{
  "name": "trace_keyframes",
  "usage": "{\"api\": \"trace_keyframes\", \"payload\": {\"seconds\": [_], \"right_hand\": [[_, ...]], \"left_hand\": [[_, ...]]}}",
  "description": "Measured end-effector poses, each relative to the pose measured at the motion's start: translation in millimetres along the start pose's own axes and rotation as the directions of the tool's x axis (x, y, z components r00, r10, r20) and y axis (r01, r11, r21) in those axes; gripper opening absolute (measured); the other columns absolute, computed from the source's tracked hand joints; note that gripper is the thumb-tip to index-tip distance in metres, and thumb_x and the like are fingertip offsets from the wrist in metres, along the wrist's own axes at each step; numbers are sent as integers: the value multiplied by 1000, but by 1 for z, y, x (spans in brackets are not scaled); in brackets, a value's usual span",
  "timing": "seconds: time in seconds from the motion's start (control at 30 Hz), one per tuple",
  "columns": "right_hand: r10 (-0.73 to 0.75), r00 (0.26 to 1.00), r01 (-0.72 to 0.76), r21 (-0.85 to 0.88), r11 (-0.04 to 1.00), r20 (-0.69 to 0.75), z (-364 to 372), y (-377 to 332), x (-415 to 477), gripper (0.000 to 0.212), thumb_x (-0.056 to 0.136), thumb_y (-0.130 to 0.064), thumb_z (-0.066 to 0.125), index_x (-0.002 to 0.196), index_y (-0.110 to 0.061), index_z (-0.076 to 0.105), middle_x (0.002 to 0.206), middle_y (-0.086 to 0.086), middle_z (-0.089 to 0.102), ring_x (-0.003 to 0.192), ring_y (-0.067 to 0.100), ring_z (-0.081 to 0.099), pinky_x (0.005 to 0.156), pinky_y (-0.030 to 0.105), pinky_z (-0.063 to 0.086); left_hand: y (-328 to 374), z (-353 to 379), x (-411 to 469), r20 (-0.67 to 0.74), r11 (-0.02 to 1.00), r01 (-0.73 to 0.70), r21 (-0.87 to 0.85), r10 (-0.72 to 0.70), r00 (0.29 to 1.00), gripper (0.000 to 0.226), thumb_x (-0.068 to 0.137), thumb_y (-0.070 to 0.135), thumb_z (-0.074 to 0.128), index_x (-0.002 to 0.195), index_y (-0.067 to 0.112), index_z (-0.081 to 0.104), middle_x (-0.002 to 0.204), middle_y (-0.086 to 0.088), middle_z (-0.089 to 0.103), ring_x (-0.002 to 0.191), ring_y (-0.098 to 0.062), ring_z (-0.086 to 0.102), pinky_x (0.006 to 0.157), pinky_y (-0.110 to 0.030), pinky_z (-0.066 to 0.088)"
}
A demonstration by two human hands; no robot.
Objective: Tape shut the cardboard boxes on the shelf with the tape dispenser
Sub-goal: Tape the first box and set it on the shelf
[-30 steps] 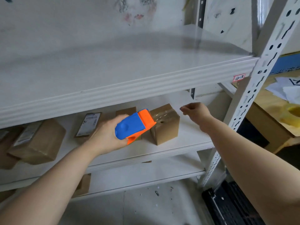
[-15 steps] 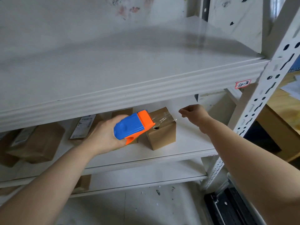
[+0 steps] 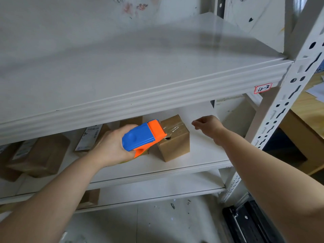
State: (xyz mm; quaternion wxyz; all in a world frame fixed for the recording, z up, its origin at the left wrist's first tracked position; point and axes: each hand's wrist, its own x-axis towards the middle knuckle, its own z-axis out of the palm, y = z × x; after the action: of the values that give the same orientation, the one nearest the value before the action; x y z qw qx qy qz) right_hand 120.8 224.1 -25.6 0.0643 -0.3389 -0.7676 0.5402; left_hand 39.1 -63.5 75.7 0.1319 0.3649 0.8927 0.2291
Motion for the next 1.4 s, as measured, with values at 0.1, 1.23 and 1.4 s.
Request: {"api": "trace_keyframes", "payload": {"seconds": [0.1,1.23,1.4], "right_hand": [[22,999,-22,2,1000,27,7,4,-3,22,93,-33,59,92,-14,71,91,0,67,84,20,55,64,26,40],[-290,756,648,-611,455,586,53,-62,-7,117,69,-21,76,153,-27,-6,155,1,29,141,26,29,111,33,27],[-340,758,648,-581,492,557,52,-54,-10,106,69,-17,74,153,-28,10,150,2,35,132,29,38,107,33,33]], "left_hand": [[-1,3,0,-9,1000,-7,6,7,1000,52,46,58,56,95,69,47,102,35,57,89,3,60,76,-15,46],[-28,10,-2,11,999,20,50,-21,1000,78,46,52,53,124,42,51,105,15,66,95,-13,63,83,-28,51],[-32,7,-3,8,1000,19,24,-20,1000,76,47,52,55,122,53,38,107,17,66,96,-12,63,84,-28,51]]}}
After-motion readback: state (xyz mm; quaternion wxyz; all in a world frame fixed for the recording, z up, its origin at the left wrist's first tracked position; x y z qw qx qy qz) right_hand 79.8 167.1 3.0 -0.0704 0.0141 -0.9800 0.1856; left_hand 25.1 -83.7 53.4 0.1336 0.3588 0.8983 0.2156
